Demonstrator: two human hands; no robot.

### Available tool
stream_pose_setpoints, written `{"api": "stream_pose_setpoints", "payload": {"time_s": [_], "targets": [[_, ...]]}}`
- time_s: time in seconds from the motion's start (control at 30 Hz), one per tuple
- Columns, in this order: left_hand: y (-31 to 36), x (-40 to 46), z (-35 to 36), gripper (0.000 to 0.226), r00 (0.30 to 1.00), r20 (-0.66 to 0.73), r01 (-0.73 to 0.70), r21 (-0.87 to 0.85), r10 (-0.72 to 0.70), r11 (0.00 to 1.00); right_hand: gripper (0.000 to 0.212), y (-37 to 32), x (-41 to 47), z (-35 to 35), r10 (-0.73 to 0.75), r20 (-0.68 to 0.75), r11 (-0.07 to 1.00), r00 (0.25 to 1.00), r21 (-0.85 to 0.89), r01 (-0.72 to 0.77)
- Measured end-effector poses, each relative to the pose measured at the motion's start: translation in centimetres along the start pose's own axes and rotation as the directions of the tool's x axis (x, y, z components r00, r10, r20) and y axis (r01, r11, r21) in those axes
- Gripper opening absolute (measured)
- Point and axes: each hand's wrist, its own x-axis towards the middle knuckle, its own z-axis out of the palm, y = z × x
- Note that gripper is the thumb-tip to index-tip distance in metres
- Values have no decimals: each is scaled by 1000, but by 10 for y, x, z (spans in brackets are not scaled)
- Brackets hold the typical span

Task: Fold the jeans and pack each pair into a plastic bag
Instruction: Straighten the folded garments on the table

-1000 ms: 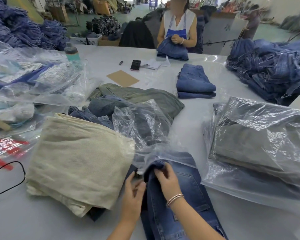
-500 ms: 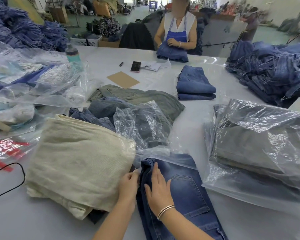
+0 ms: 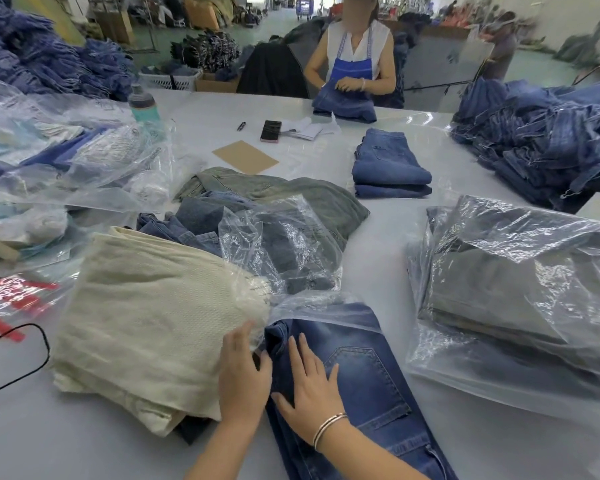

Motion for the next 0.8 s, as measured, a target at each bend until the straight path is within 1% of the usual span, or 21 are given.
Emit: {"api": "stream_pose_setpoints", "payload": {"time_s": [0.07,0.1,0.13,0.2,0.27,0.3,0.33,0.37,0.4,0.43,0.47,0.5,0.53,0.57,0.6,0.63,0.67,0.7,0.73,0.77,0.8], "targets": [[1,7,-2,28,997,25,-74,118,72,990,90,-9,3,-1,-14,-17,1000,1000,-6,14],[1,11,-4,20,995,22,-97,140,95,985,87,-14,4,-1,-15,-13,1000,1000,3,15],[1,12,-5,16,993,10,-121,138,121,983,84,-18,5,-1,-9,-6,1000,1000,13,9],[0,6,-8,8,975,-57,-206,128,215,970,78,-22,8,0,16,22,1000,1000,14,-16],[-3,-7,-8,18,947,-110,-293,96,303,951,73,-22,13,2,24,41,1000,999,-5,-24],[-6,-14,-6,21,932,-94,-344,67,349,937,70,-23,17,2,1,49,999,999,-39,0],[-9,-21,-5,21,914,-46,-401,46,403,915,67,-22,22,1,-45,60,994,997,-102,51],[-11,-28,-3,19,896,29,-444,33,443,896,66,-19,27,0,-106,81,978,991,-173,118],[-14,-34,-1,16,889,109,-449,28,444,893,67,-15,31,-2,-172,112,951,979,-239,194],[-19,-38,1,11,902,171,-405,19,396,914,68,-8,32,-3,-240,142,924,960,-269,271],[-23,-41,2,6,926,208,-322,-4,316,947,69,2,31,-4,-309,163,904,937,-256,343],[-26,-44,3,7,948,239,-209,-34,211,977,69,14,27,-6,-354,167,910,920,-164,380],[-29,-45,3,13,961,258,-79,-83,98,993,67,28,19,-8,-359,141,931,923,-16,365],[-30,-45,3,15,969,246,74,-152,-34,986,62,44,10,-9,-335,90,937,938,137,322],[-31,-43,3,13,960,217,223,-215,-176,951,55,60,0,-12,-292,35,928,956,252,274],[-29,-40,2,11,934,187,346,-255,-306,903,47,74,-11,-14,-223,-23,924,974,312,219],[-27,-35,3,18,902,163,429,-253,-399,867,41,88,-23,-15,-125,-93,927,988,345,150],[-23,-31,5,29,878,159,477,-228,-451,849,37,101,-34,-14,-13,-179,932,984,354,77],[-20,-28,8,41,863,165,503,-204,-477,840,36,114,-44,-11,94,-278,934,956,358,12],[-15,-25,11,55,852,174,520,-179,-493,835,36,126,-52,-9,203,-366,932,908,358,-64],[-10,-24,16,67,844,182,532,-162,-505,831,35,137,-60,-7,320,-406,912,856,377,-162]]}}
